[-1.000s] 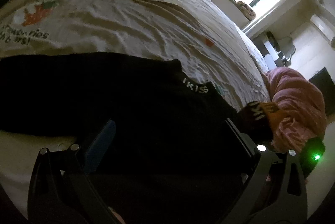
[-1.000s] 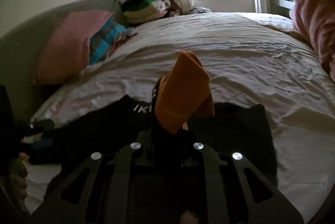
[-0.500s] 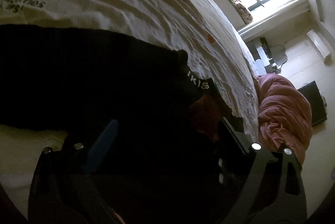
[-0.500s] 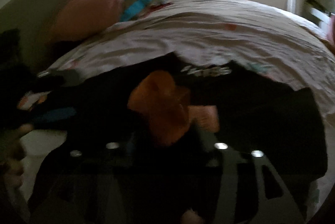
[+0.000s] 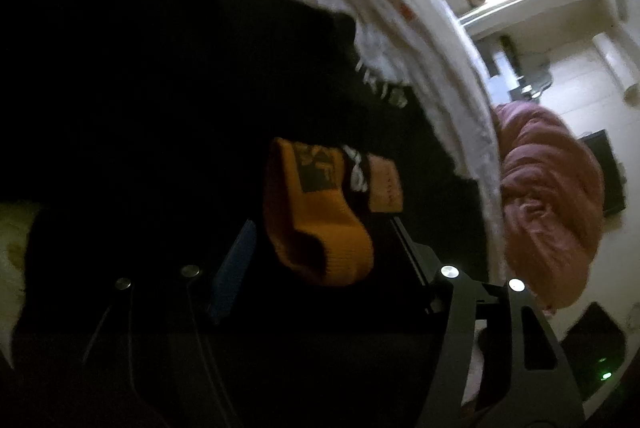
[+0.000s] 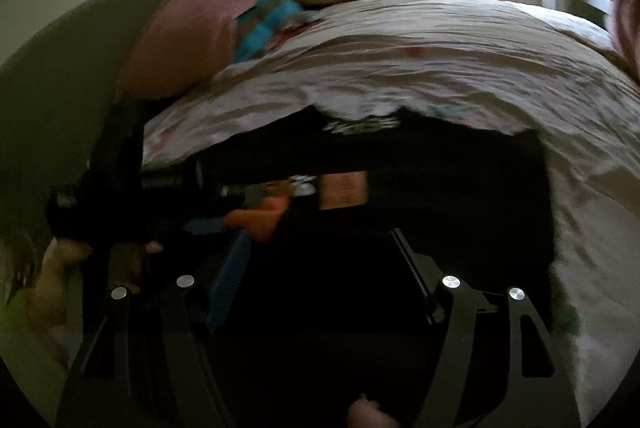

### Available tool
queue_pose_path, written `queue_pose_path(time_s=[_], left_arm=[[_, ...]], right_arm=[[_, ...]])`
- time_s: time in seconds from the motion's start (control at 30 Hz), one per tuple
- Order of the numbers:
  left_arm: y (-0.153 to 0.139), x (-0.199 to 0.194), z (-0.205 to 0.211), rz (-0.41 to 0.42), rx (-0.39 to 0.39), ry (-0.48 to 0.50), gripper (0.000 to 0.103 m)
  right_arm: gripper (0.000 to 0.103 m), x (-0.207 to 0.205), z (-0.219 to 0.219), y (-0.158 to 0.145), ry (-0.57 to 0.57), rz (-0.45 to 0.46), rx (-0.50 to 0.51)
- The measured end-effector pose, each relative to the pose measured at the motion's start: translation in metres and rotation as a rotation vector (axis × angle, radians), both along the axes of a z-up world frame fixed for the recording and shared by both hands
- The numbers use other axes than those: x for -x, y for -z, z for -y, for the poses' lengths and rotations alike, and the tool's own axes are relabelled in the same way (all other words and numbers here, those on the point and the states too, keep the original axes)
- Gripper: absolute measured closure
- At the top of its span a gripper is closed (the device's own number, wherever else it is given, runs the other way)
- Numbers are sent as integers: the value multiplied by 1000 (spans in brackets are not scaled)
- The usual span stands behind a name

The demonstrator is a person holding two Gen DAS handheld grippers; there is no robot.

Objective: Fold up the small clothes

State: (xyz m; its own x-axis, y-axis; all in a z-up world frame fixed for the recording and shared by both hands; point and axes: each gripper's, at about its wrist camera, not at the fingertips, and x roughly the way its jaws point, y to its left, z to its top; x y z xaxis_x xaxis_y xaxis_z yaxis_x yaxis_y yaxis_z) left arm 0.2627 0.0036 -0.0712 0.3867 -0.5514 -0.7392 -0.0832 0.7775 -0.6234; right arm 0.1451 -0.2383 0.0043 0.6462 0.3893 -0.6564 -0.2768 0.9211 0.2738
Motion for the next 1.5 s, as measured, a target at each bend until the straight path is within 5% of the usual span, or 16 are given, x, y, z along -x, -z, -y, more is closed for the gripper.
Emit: queue_pose_path(time_s=[0.03,0.1,0.13,0.17,0.57,0.87,1.2,1.5], left_arm=[[2,-1,7,-1,-33,9,46],[0,-1,19,20,-100,20,72],[-2,-1,23,31,-111,28,93],[-6,-2,26,50,-97,39,94],[-107,30,17,387,-246,30,97],[-55,23,-20,224,-273,-23,96],[-54,37,-35,251,-437,-68,96],[-8,31,-33,129,-471,-16,88]], right_arm=[[35,1,10,-1,26,1,-9],[35,2,23,-1,57,2,-21],[35,2,30,-1,81,-2,-24],[35,2,36,-1,99,-6,-25],[35,-4,67,5,217,-12,5],[35,-20,47,15,192,-33,117],[35,-48,25,51,149,-142,256],[35,-45,36,58,186,-188,222]])
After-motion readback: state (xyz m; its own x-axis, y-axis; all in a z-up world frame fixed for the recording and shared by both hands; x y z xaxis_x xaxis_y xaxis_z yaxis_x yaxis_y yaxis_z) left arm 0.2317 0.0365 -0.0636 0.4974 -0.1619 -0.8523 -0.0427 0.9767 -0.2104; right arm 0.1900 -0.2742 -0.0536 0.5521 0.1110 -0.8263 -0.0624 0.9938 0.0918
